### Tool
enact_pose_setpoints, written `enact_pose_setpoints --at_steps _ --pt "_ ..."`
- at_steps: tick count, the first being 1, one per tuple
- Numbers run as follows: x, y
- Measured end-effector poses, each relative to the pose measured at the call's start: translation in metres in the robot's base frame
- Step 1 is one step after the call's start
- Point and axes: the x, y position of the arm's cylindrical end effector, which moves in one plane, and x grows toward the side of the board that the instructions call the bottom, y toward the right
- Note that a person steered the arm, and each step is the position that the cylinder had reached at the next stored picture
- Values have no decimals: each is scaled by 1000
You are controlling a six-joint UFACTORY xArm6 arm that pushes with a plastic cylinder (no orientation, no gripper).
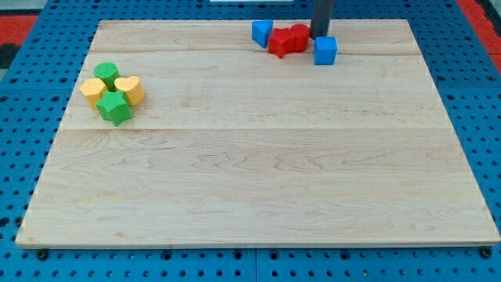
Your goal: Move your arm closer to the blue cube
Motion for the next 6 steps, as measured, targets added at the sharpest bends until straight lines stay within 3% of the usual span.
enact_pose_setpoints --at_steps 3,4,5,6 --pt "37 -41" --pt "78 -41" --pt "114 -25" --pt "112 23"
